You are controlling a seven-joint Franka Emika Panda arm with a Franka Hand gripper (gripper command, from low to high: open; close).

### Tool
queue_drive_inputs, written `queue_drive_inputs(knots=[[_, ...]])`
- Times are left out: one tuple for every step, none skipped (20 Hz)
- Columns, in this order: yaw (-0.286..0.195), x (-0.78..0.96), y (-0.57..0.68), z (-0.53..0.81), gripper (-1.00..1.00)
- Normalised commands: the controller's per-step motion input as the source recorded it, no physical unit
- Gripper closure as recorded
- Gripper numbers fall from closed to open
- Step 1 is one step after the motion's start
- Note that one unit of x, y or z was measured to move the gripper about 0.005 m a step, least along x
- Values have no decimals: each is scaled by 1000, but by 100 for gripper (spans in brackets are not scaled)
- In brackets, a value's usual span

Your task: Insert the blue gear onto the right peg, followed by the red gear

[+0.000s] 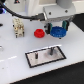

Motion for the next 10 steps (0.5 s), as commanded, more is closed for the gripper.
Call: queue_drive_inputs(knots=[[0,699,-325,218,100],[0,686,-309,134,100],[0,654,-317,171,100],[0,686,-308,183,100],[0,652,-286,66,100],[0,602,-260,73,100],[0,582,-245,43,100],[0,518,-230,38,100],[0,542,-215,36,100],[0,545,-209,32,100]])
